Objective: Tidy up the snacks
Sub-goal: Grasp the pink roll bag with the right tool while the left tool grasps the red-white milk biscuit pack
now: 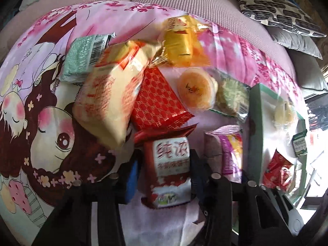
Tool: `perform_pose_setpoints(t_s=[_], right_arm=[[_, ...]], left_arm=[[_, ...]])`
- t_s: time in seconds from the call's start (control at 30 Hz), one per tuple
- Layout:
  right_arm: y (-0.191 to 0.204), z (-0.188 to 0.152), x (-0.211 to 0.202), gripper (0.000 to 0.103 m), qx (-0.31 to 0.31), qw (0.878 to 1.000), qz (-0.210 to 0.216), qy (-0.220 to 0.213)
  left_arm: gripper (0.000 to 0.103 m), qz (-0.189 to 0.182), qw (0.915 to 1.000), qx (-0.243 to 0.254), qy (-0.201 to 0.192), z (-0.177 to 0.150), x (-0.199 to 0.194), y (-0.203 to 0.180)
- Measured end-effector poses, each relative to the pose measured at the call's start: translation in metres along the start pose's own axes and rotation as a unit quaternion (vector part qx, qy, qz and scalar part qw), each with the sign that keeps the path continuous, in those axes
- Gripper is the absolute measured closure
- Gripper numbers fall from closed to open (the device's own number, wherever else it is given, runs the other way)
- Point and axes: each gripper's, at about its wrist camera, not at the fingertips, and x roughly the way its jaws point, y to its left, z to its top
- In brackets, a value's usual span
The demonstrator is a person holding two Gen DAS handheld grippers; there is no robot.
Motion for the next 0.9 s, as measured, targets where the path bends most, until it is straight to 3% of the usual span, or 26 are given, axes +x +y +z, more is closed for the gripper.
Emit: perform_pose_setpoints(t_s=[0.53,0.9], right_arm=[[0.001,-0.001,0.009,0.057,-0.003,1.000,-0.010,0.001],[0.008,-0.002,-0.005,0.062,-0.021,1.000,-0.016,-0.014]], left_arm=[[0.061,-0.008,0.9999,-0.010,-0.005,0.002,0.004,0.008],[0.062,-0.013,0.9995,-0.015,-0.026,0.002,-0.019,0.013]])
